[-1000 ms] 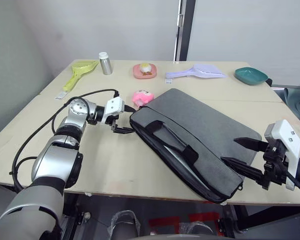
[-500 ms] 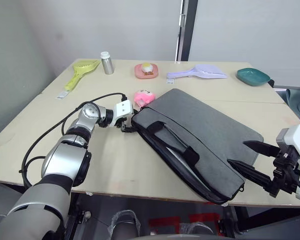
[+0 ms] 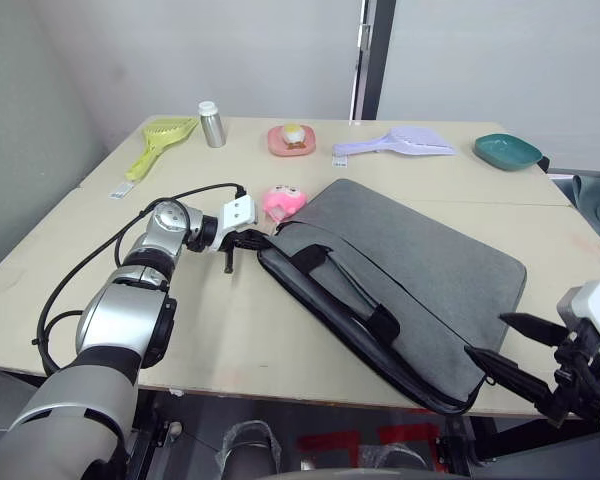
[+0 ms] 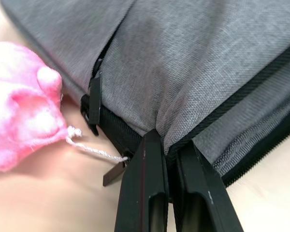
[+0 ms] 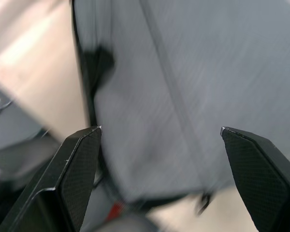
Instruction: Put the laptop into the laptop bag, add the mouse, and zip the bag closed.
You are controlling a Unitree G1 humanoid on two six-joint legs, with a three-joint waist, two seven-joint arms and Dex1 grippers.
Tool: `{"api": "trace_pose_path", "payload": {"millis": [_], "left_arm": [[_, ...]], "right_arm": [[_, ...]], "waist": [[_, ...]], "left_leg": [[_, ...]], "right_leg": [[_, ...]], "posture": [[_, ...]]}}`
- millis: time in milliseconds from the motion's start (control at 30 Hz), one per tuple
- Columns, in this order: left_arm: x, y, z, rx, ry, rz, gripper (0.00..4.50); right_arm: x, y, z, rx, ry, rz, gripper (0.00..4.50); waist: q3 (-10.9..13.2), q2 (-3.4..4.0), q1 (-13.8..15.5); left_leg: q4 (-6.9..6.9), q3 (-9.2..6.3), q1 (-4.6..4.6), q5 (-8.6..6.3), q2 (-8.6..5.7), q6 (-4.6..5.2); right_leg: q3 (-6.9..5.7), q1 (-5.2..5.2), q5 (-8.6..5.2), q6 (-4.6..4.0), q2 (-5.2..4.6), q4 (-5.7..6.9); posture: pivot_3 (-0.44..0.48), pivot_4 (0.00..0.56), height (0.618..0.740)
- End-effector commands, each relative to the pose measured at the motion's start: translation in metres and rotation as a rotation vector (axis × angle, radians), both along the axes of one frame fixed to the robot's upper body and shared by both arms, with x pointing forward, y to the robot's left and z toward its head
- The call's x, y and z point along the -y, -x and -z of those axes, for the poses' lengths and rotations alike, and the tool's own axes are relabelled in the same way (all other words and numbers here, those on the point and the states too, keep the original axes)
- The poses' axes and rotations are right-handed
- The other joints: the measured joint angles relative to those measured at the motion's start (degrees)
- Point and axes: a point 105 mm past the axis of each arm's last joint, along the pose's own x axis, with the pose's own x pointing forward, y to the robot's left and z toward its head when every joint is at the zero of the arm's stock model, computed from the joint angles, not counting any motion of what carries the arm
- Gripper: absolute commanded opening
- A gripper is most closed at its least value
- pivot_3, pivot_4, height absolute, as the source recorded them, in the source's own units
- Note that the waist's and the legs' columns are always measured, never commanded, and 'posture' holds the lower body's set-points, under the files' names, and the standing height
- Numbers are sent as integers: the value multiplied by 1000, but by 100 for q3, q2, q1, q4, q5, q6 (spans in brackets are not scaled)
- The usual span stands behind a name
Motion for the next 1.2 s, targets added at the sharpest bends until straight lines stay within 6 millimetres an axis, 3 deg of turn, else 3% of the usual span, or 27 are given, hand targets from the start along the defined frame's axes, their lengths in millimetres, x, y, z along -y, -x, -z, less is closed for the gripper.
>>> {"api": "trace_pose_path", "payload": {"millis": [33,200,433,533,800,933,1200], "left_arm": [[-11,3,-11,45,22,13,31],[-15,5,-16,63,84,-6,31],[-23,11,-8,57,72,-7,31],[-24,13,-10,64,84,-6,31],[-26,14,-14,75,96,-10,31],[-27,16,-14,76,99,-8,0],[-40,25,-17,92,90,-14,0]], "right_arm": [[-2,12,6,-39,2,-29,4137],[2,19,30,-151,-76,49,4137],[12,8,52,-223,-255,177,4137],[19,-7,62,-230,-341,236,4137],[6,-27,82,-278,-380,217,4137],[10,-36,78,-248,-397,229,3085],[29,-45,66,-195,-344,191,304]], "waist": [[1,0,-13],[9,-11,-16],[11,-8,-33],[12,-9,-46],[8,-15,-114],[8,-15,-164],[10,-13,-184]], "left_leg": [[0,1,-1,-1,1,0],[2,1,1,-1,2,-1],[-2,3,1,-1,1,-2],[-4,2,1,-1,3,-3],[2,2,9,0,3,-5],[4,2,33,0,4,-5],[0,9,53,-1,4,-5]], "right_leg": [[1,0,0,0,0,-4],[3,1,0,3,-6,-5],[4,-1,1,3,-2,-7],[2,0,1,3,-2,-7],[4,7,2,1,4,4],[5,31,2,0,0,5],[10,45,2,0,1,1]], "posture": [[0,150,740],[0,150,740],[0,150,740],[0,150,740],[0,150,740],[0,150,740],[0,150,740]]}}
